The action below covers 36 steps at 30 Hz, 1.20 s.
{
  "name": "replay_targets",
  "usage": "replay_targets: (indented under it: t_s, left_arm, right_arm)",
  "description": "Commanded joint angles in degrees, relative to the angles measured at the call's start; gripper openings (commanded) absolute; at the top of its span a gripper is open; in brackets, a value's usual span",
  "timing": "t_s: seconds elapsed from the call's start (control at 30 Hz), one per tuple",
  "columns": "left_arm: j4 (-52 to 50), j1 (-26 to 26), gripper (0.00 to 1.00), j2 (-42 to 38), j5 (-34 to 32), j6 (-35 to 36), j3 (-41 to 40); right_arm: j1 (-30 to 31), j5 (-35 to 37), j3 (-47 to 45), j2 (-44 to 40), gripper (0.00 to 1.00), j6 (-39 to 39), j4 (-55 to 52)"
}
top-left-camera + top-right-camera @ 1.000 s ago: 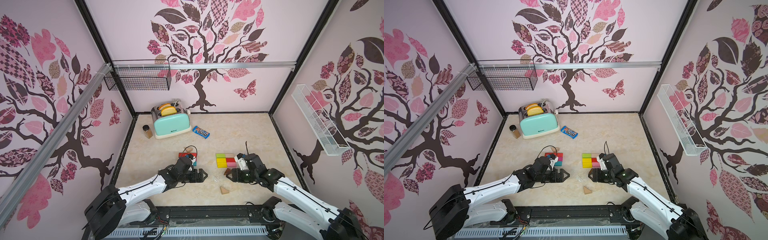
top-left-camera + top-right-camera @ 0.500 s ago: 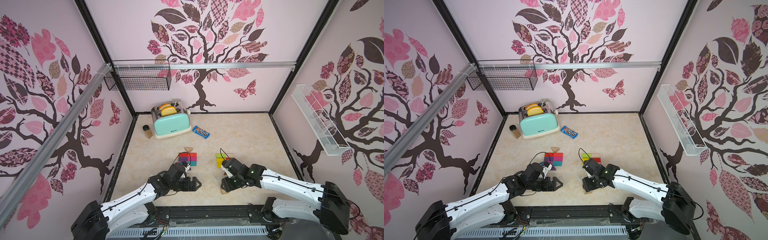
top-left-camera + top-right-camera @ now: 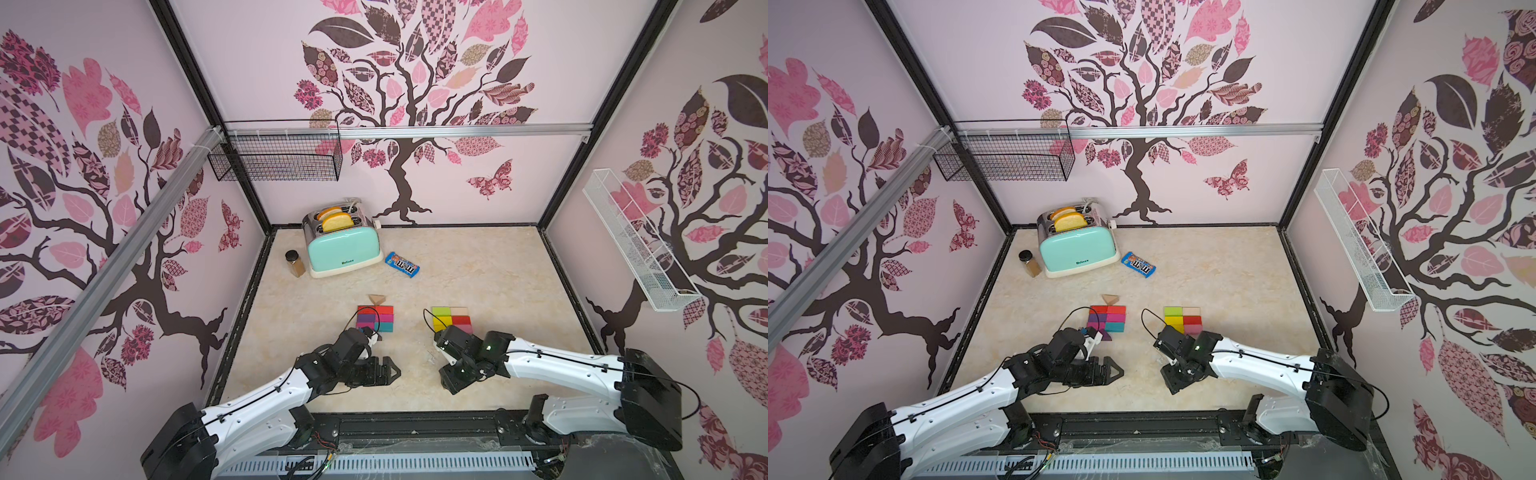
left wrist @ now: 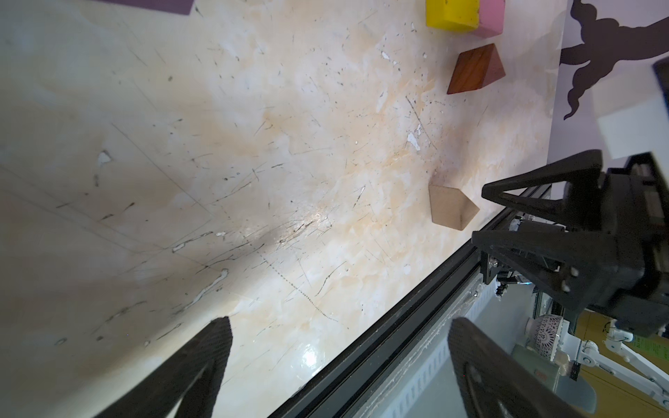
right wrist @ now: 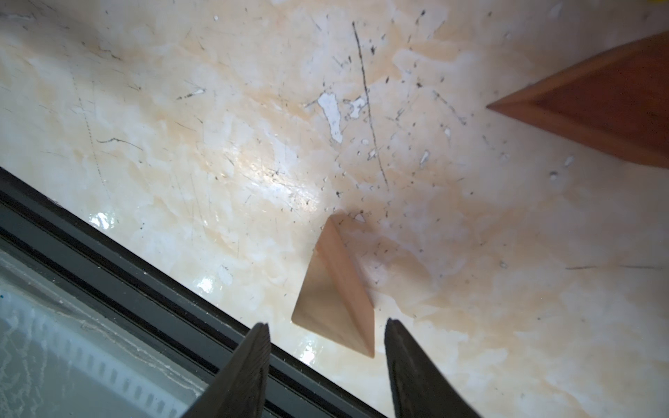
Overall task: Assemble a piece of candy with building blocks
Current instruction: Pick up the building block from the center of the board.
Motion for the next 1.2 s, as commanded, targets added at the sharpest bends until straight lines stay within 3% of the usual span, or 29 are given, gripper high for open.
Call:
replay_targets:
  t_s: [0.0,0.47,0.83,0.93,1.17]
  left_arm:
    - [0.86,0.42,0.98,-0.91,0.58,-0.98,-0.94]
    - [-0.72,1.67,0.98,-2.44,0.43,-0.66,-0.60]
    - [-1.24,3.98,0.98,-4.54,1.28,-1.19,-1.33]
    - [-1.38,4.01,0.98,-4.53,1.15,-0.79,-0.54]
    - [-6.09,4.16,0.98,-5.15,0.45,2.03,4.39]
  right_arm:
    - [0.69,1.75,1.63,1.43,0.54,-1.41,0.14]
    - [1.17,1.73,2.62,5.02,0.46,-3.74,1.64]
    - [1.17,3.27,5.82,5.21,0.21,-4.81,-0.58]
    - [-0.16,6.60,12.09,6.15,0.21,-8.86,-3.84]
    - [-12.50,6.15,29.91,12.80,0.21,-27.10,-8.23]
